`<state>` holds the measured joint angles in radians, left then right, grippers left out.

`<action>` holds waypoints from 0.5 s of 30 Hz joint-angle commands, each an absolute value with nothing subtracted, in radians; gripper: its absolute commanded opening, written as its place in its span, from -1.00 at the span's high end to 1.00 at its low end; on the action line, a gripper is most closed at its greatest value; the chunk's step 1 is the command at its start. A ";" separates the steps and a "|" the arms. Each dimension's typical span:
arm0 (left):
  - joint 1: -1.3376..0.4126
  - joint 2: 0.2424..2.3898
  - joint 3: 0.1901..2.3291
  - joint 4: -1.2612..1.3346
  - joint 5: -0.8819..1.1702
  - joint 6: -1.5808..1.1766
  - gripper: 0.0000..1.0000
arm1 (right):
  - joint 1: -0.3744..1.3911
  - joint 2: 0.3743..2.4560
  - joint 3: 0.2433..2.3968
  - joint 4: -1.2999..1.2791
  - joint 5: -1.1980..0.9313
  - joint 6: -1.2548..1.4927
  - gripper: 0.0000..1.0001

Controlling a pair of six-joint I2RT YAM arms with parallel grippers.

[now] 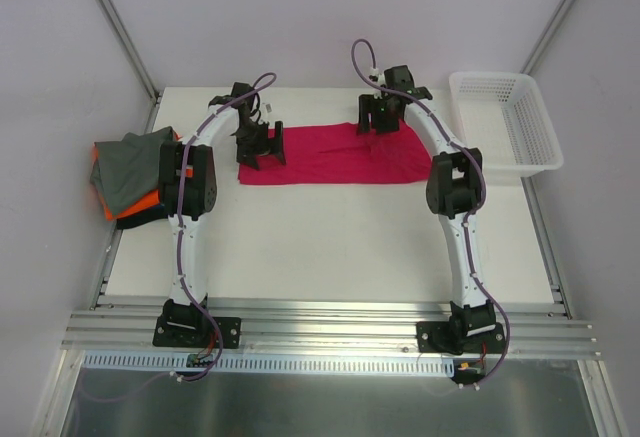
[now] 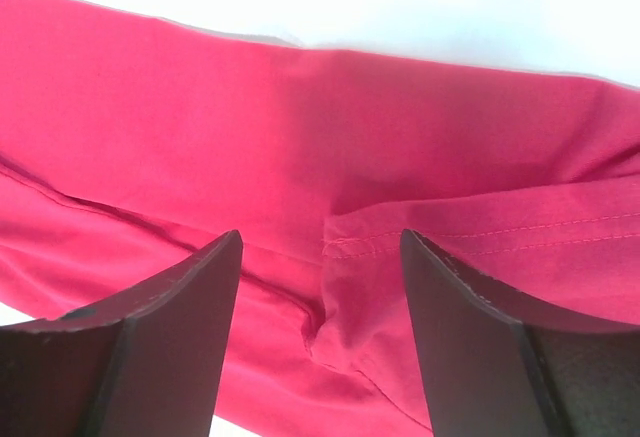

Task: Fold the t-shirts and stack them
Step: Fold the other side of the tshirt into a rectangle

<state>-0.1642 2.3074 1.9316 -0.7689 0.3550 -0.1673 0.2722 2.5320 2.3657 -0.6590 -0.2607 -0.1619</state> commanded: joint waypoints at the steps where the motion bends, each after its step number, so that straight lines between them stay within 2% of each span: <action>1: -0.173 2.272 1.922 -0.793 0.336 -0.146 -0.79 | 0.252 2.436 2.373 -0.650 -0.238 -0.184 -0.35; 11: -0.149 2.229 1.911 -0.805 0.359 -0.126 -0.76 | 0.144 2.352 2.230 -0.706 -0.236 -0.170 -0.34; 15: -0.144 2.212 2.012 -0.807 0.334 -0.089 -0.82 | 0.133 2.338 2.207 -0.710 -0.244 -0.163 -0.36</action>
